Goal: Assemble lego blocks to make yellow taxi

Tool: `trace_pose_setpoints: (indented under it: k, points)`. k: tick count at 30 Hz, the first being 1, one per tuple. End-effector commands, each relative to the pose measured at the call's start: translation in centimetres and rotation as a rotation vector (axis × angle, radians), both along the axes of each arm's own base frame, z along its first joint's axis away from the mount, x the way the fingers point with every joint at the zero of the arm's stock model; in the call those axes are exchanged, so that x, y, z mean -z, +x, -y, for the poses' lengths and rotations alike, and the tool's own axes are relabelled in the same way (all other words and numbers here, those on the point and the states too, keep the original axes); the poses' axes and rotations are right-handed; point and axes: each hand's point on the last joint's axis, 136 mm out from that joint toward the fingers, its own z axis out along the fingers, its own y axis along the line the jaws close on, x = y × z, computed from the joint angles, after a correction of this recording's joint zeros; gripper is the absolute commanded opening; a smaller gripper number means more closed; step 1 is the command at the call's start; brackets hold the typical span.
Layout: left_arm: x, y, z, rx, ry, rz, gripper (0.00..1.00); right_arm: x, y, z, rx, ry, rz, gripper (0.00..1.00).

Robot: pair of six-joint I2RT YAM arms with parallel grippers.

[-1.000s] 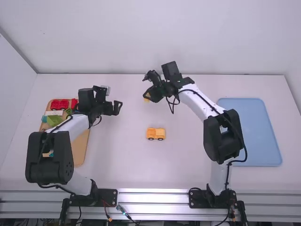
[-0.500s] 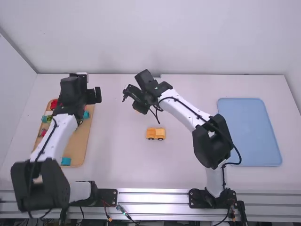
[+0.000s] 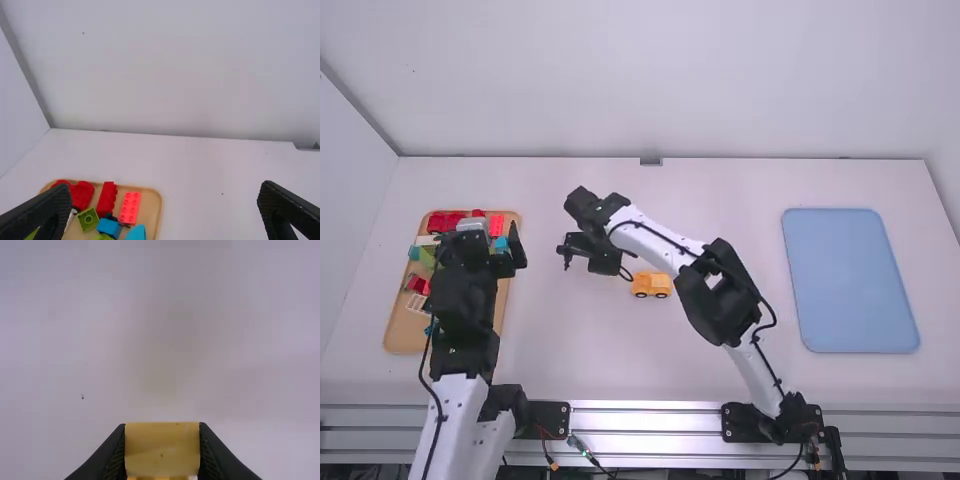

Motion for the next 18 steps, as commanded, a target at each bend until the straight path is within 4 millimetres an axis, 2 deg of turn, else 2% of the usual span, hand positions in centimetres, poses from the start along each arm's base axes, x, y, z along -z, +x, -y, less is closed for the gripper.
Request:
trace_pose_setpoints:
  k: [1, 8, 18]
  points:
    - [-0.8, -1.1, -0.3, -0.02, 0.013, 0.038, 0.99, 1.0, 0.8, 0.2, -0.029, -0.078, 0.054, 0.18]
    - [-0.7, -2.2, -1.7, -0.11, 0.013, 0.034, 0.99, 3.6, -0.5, -0.1, -0.075, -0.147, 0.025, 0.15]
    - [-0.8, -2.2, -1.9, -0.123, 0.014, 0.037, 0.99, 3.8, -1.3, -0.4, -0.074, -0.128, -0.021, 0.18]
